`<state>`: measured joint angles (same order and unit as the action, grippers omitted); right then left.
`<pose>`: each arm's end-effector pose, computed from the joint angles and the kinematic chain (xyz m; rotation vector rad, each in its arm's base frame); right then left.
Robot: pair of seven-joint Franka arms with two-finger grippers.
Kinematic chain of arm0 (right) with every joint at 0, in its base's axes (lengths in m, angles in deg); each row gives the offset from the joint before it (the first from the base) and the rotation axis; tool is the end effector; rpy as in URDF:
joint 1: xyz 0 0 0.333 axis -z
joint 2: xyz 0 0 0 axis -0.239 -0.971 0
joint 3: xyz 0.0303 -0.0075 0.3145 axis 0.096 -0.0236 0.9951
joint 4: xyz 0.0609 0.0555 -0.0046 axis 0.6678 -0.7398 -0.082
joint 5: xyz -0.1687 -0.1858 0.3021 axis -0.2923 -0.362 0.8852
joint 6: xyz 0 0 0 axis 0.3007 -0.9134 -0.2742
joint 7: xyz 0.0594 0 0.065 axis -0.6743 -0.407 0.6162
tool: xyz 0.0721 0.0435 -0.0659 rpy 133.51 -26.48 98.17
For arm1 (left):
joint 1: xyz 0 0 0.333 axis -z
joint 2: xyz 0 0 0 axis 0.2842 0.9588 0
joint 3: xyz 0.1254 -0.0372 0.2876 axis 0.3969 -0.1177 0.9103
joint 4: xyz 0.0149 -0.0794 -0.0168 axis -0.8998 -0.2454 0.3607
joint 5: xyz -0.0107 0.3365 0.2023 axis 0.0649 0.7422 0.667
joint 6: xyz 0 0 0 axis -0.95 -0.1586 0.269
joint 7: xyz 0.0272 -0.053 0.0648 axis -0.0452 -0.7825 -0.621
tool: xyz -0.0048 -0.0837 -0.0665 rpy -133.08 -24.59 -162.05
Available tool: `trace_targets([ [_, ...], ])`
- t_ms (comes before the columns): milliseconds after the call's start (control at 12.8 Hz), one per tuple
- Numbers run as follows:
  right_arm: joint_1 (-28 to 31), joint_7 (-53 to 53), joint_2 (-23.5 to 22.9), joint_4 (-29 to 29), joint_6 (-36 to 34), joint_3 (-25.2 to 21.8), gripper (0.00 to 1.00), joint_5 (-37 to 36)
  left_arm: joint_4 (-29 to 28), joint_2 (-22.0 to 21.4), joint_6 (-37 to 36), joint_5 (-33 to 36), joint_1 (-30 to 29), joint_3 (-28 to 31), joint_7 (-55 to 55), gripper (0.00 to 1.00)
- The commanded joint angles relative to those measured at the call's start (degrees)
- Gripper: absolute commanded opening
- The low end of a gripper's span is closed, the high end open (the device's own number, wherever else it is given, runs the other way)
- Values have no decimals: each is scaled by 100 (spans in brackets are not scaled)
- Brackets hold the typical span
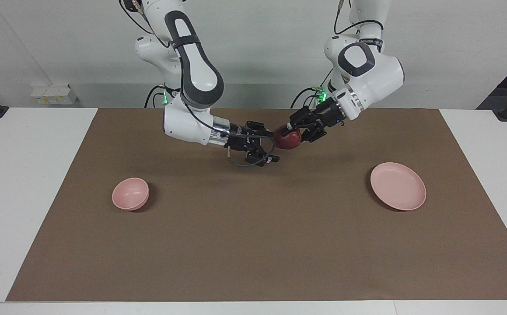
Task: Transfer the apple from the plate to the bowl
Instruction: 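Close the right gripper on the apple held by the left gripper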
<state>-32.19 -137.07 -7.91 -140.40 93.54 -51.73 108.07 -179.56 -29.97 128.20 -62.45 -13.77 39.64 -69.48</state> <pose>0.5602 0.2816 0.4020 -1.4925 1.4546 0.9879 0.4948 -0.2434 0.4810 2.1510 0.2108 0.1152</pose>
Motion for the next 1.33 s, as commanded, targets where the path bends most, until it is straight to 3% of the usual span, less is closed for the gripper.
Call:
trace_targets([
  [0, 35, 27, 57, 10, -124, 27, 100, 288, 46, -20, 57, -103, 25, 4, -61, 0],
  [627, -123, 107, 75, 194, -186, 36, 100, 780, 37, -29, 57, -95, 25, -84, -228, 0],
  [706, -123, 115, 101, 229, -159, 44, 35, 842, 37, -29, 57, -86, 25, -84, -315, 0],
  [784, -132, 37, 153, 316, -89, 36, 0, 825, 37, -29, 57, -86, 25, -84, -351, 0],
  [1176, -132, 28, 145, 326, -62, 44, 0, 746, 37, -29, 40, -86, 25, -84, -474, 0],
  [1255, -132, 28, 145, 326, -62, 36, 0, 746, 37, -29, 22, -86, 16, -84, -474, 18],
])
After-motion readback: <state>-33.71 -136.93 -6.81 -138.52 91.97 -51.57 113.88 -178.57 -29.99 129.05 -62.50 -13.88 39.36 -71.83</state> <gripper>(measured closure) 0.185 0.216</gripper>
